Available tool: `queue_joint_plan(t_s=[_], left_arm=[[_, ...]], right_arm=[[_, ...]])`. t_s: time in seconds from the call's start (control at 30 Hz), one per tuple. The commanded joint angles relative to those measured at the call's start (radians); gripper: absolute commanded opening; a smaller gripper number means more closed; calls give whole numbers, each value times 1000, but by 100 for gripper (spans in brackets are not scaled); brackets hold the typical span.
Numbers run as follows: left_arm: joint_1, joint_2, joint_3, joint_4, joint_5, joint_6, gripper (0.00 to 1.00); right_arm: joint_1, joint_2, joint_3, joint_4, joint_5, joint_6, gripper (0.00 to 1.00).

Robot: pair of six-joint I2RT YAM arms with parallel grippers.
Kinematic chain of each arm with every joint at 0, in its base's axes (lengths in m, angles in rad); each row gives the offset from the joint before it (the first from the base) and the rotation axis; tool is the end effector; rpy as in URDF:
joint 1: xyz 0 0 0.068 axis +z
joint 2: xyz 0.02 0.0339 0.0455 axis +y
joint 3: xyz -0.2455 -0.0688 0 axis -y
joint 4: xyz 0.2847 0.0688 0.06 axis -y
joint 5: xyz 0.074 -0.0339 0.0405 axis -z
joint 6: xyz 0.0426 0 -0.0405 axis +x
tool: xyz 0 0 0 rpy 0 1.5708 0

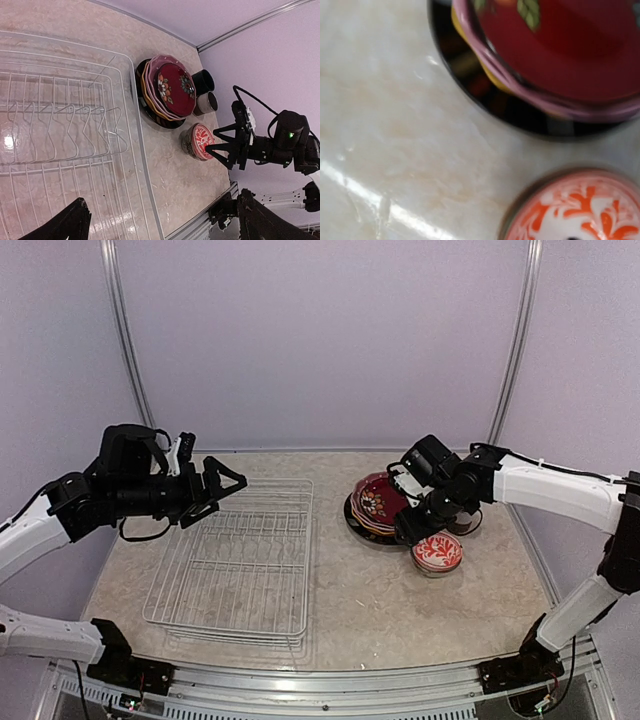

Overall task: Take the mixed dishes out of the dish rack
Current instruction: Reset both arms

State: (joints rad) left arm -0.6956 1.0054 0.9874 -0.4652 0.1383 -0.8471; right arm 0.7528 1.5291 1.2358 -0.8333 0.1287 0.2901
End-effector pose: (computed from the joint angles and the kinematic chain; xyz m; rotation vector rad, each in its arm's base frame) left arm 0.2090 -0.1821 0.3217 -0.0758 2.2348 -1.0526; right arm 0.2589 0.2350 0.2289 -0.5786 2.6269 0.1523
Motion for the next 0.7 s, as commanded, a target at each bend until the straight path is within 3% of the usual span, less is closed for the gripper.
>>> queue_joint_plan(t_s=[0.0,0.03,0.07,0.37,0.67], left_arm=[[96,-14,-9,-53,96,21,99],[120,-13,3,-76,104,31,99],[144,-6,17,-101,113,46,99],[425,35,94,-227,204,157,99],[518,47,47,-227,146,219,99]], right_arm=[[2,-72,36,114,-72,-18,89],[-4,-79,40,134,-87,-22,99],[-12,-84,46,156,-102,-26,99],[-118,-157,-46,463,-266,-37,99],[-295,-188,-293,803,-395,18,99]])
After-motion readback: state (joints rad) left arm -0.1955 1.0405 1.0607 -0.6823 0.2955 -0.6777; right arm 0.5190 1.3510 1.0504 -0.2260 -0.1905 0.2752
